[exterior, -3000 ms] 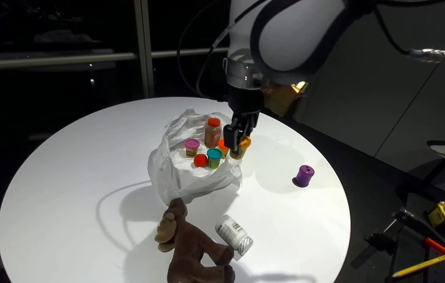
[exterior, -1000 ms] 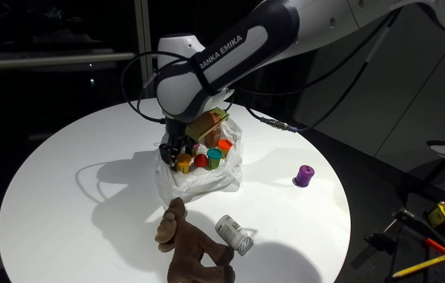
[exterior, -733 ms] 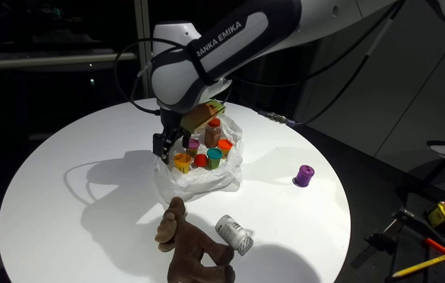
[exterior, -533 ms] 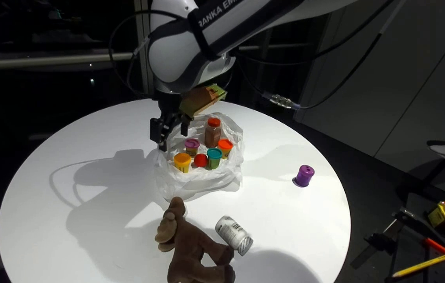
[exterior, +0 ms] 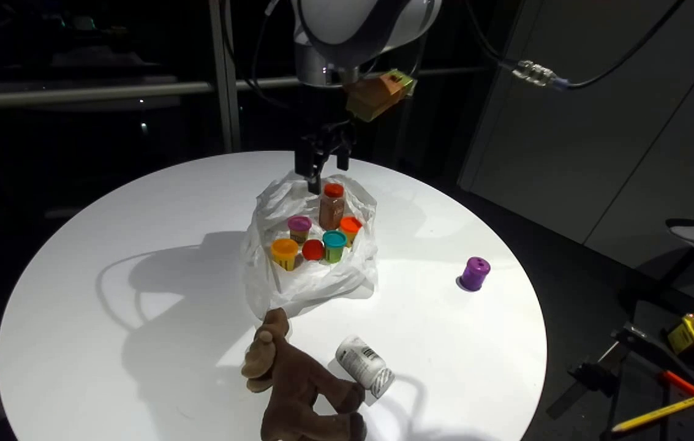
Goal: Pick up all the objects surrounding the plastic and arrange them on the plastic
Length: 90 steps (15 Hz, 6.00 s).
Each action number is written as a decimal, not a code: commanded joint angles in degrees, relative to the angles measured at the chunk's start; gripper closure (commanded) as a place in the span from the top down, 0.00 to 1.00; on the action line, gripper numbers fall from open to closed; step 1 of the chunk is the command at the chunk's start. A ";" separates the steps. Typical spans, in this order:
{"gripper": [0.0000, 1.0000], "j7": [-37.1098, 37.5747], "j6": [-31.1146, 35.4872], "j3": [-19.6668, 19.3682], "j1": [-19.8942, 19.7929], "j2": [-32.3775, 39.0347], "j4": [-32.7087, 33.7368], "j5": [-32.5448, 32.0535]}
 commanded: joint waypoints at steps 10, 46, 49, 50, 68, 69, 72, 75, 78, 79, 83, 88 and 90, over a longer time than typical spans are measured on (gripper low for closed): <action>1.00 5.40 10.42 -7.60 -5.25 -14.23 -32.30 -11.12; 1.00 -0.91 31.18 -6.61 -14.92 -7.04 -42.01 2.28; 0.74 -0.77 31.09 -7.17 -14.86 -6.68 -41.56 2.12; 0.68 -0.81 31.17 -7.25 -14.92 -6.60 -41.29 2.14; 0.26 1.56 5.36 -4.74 -10.64 -14.25 -29.55 2.77; 0.26 1.95 2.76 -4.01 -9.99 -13.06 -26.23 2.69; 0.26 2.09 -1.90 -1.56 -8.34 -9.51 -17.29 2.75; 0.26 1.41 0.13 -0.06 -6.95 -4.12 -8.90 1.98; 0.26 0.88 1.98 0.48 -6.05 1.61 -1.11 2.03; 0.26 0.69 2.31 0.58 -5.96 3.33 1.26 2.26; 0.26 0.95 1.94 0.00 -5.65 10.37 11.15 2.06; 0.26 0.38 1.05 0.84 -6.46 17.25 20.37 3.55; 0.26 0.35 0.86 0.96 -6.37 19.28 23.01 3.65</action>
